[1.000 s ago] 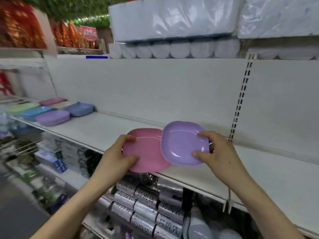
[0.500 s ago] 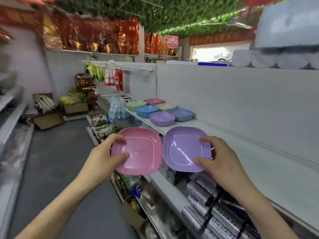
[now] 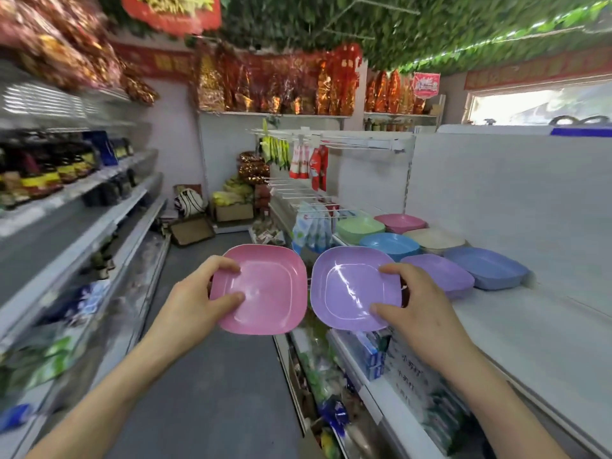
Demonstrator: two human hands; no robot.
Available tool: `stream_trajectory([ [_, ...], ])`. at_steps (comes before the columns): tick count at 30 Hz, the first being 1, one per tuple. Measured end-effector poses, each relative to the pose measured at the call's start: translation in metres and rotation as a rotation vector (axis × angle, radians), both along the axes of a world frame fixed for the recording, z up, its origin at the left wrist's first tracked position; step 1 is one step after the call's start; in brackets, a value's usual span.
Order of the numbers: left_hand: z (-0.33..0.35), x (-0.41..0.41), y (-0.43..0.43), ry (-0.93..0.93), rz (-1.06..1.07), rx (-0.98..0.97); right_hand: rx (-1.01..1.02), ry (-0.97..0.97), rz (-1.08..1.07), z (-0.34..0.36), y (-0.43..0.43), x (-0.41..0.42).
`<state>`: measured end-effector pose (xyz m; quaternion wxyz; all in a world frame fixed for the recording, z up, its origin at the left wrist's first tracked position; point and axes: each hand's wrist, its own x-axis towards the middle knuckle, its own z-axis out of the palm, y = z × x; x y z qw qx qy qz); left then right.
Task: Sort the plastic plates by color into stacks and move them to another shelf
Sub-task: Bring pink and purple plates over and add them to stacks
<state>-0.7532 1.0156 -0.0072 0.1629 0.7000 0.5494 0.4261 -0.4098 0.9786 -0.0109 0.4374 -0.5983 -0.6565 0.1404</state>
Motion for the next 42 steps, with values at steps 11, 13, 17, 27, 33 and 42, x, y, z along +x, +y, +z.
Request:
stream_trajectory([
  [11, 0.012, 0.010, 0.145, 0.002, -0.050, 0.037, 0.020, -0.030, -0.043, 0.008, 0.123, 0.003],
  [13, 0.008, 0.020, 0.174, 0.001, -0.095, 0.036, 0.004, -0.030, -0.085, 0.006, 0.136, 0.012],
  [17, -0.001, 0.042, 0.228, -0.029, -0.211, 0.008, -0.013, -0.022, -0.197, 0.003, 0.154, 0.022],
  [27, 0.005, 0.073, 0.361, -0.016, -0.517, 0.003, -0.025, -0.011, -0.507, 0.004, 0.195, 0.006],
  [33, 0.005, 0.096, 0.415, 0.001, -0.700, 0.034, -0.025, -0.026, -0.714, 0.005, 0.201, -0.013],
  [42, 0.007, 0.151, 0.428, -0.004, -0.913, 0.041, -0.035, -0.058, -0.896, 0.014, 0.176, -0.011],
])
